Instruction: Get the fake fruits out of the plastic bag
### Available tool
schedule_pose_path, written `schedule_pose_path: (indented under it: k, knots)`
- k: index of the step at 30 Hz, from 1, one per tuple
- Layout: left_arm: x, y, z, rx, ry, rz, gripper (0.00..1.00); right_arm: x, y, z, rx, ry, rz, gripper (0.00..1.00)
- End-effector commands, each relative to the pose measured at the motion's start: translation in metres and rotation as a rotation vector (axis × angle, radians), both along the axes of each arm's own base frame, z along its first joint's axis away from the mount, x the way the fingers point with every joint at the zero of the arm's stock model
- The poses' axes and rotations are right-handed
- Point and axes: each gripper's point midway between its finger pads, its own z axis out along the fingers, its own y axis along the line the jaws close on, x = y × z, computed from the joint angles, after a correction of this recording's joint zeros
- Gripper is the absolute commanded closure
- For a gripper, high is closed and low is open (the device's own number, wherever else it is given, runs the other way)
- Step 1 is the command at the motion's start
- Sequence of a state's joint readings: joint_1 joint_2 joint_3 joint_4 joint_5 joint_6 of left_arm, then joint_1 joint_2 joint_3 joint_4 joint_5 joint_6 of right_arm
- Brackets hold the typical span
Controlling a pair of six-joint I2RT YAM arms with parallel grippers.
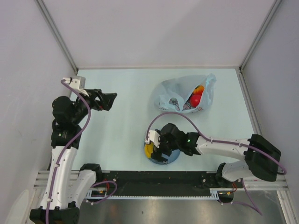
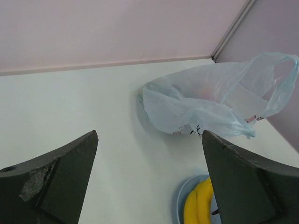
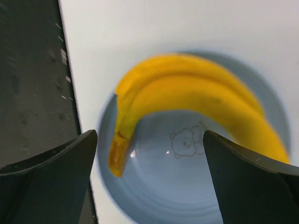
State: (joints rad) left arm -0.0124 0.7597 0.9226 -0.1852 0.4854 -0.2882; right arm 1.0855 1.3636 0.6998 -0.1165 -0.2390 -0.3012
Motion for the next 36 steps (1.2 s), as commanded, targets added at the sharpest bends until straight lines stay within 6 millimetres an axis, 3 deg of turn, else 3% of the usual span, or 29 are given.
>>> schedule_pose_path:
  k: [1,7,10,11,13,14,15,17,19,20,21,22,23,25,26,32,36]
  knots:
    - [0.004,-0.002,0.017,0.017,-0.063,-0.019,0.02,-0.013,0.014,0.084,0.096,0.006,0.083,0.0]
    - [0.011,-0.008,0.017,0.02,-0.056,-0.045,0.03,-0.003,-0.002,0.186,0.262,-0.075,0.009,0.0]
    - [0.013,-0.023,0.007,0.057,-0.045,-0.107,0.03,0.038,-0.031,0.218,0.32,-0.085,-0.185,0.02]
    - [0.01,-0.035,0.008,0.064,-0.049,-0.155,0.04,0.065,-0.051,0.231,0.35,-0.136,-0.303,0.06]
    - [0.017,-0.049,0.001,0.094,-0.038,-0.214,0.04,0.092,-0.072,0.243,0.381,-0.187,-0.424,0.16]
    - [0.014,-0.064,0.008,0.104,-0.058,-0.27,0.03,0.104,-0.078,0.251,0.406,-0.213,-0.464,0.19]
    - [0.024,-0.074,-0.003,0.144,-0.044,-0.305,0.03,0.119,-0.09,0.251,0.409,-0.219,-0.521,0.21]
    - [0.02,-0.106,0.007,0.225,-0.116,-0.415,0.01,0.129,-0.096,0.248,0.418,-0.192,-0.564,0.25]
    - [0.025,-0.132,-0.013,0.329,-0.112,-0.491,0.0,0.14,-0.105,0.241,0.405,-0.171,-0.608,0.31]
    - [0.017,-0.156,-0.009,0.414,-0.198,-0.561,0.0,0.145,-0.108,0.235,0.388,-0.16,-0.623,0.33]
    - [0.019,-0.164,-0.016,0.47,-0.204,-0.568,0.0,0.152,-0.117,0.232,0.376,-0.161,-0.66,0.35]
    - [0.027,-0.179,-0.034,0.526,-0.189,-0.597,0.0,0.157,-0.122,0.228,0.375,-0.144,-0.704,0.36]
    - [0.023,-0.198,-0.026,0.589,-0.273,-0.638,0.0,0.163,-0.128,0.228,0.384,-0.134,-0.742,0.36]
    - [0.025,-0.217,-0.038,0.683,-0.299,-0.688,0.0,0.177,-0.146,0.224,0.402,-0.114,-0.819,0.38]
    - [0.024,-0.238,-0.041,0.741,-0.357,-0.738,0.0,0.18,-0.15,0.221,0.404,-0.1,-0.842,0.38]
    - [0.015,-0.29,-0.065,0.915,-0.517,-0.838,0.02,0.205,-0.182,0.209,0.406,-0.059,-0.987,0.38]
    - [0.011,-0.304,-0.092,1.03,-0.541,-0.892,0.08,0.204,-0.191,0.19,0.411,0.029,-1.062,0.37]
